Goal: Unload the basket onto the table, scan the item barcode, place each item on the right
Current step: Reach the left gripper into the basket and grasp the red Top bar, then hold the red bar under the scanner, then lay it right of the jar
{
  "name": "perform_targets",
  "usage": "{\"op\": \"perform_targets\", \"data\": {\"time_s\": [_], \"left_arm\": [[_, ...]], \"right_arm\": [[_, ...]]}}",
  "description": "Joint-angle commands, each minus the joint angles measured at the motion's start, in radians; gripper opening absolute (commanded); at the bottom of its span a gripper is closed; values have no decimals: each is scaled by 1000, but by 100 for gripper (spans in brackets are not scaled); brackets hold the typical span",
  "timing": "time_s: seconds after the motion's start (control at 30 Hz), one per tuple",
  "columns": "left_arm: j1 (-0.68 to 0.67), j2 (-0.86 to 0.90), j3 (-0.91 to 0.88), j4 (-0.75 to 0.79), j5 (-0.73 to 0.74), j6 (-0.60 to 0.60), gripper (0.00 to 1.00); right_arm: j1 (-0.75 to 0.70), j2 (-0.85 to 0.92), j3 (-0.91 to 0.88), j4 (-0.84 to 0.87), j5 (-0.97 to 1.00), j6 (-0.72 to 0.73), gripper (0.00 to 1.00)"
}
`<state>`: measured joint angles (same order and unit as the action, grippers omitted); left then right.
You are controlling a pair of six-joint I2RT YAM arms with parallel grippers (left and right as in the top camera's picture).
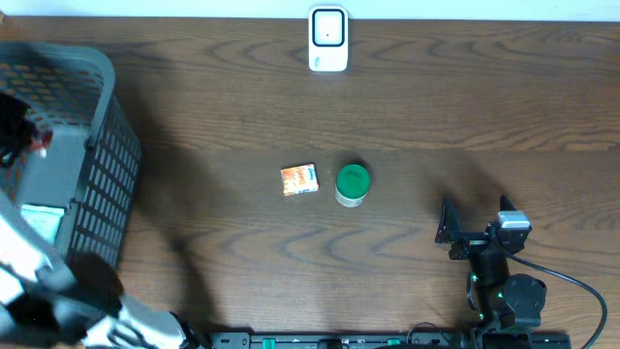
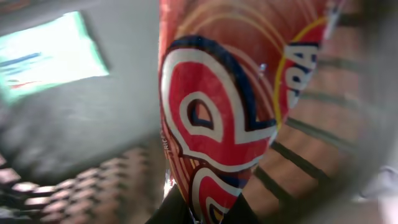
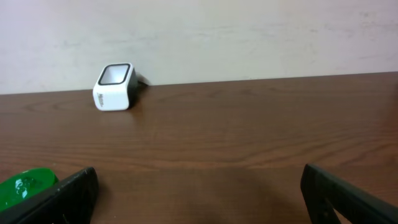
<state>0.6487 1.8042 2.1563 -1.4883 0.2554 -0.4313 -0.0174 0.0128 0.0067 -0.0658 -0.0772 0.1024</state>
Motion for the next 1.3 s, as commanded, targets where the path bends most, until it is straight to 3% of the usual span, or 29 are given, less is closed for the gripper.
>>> {"op": "perform_targets", "data": {"time_s": [0.0,0.17,0.37,0.53,0.67,0.9,1.0,1.27], "left_arm": [[-105,-155,15,1,210,-17,7],[-431,-256,8,18,204,202,7],[-914,-219,-48,91,205,515,7],[-1170,-129,-147,208,281,551,7],[-1251,-5,-204,312,414,550,7],[-1261,275,-215,373,924,547,7],[-1262,387,-215,397,1073,547,7],[-1262,583,-215,407,1151,551,7]], "right_arm": [[4,-4,-1,-3,1,13,99],[4,-4,-1,-3,1,13,99],[4,-4,-1,-3,1,13,99],[4,-4,-1,-3,1,13,99],[4,-4,-1,-3,1,13,99],[4,-4,-1,-3,1,13,99],[4,-4,-1,-3,1,13,99],[4,-4,-1,-3,1,13,99]]}}
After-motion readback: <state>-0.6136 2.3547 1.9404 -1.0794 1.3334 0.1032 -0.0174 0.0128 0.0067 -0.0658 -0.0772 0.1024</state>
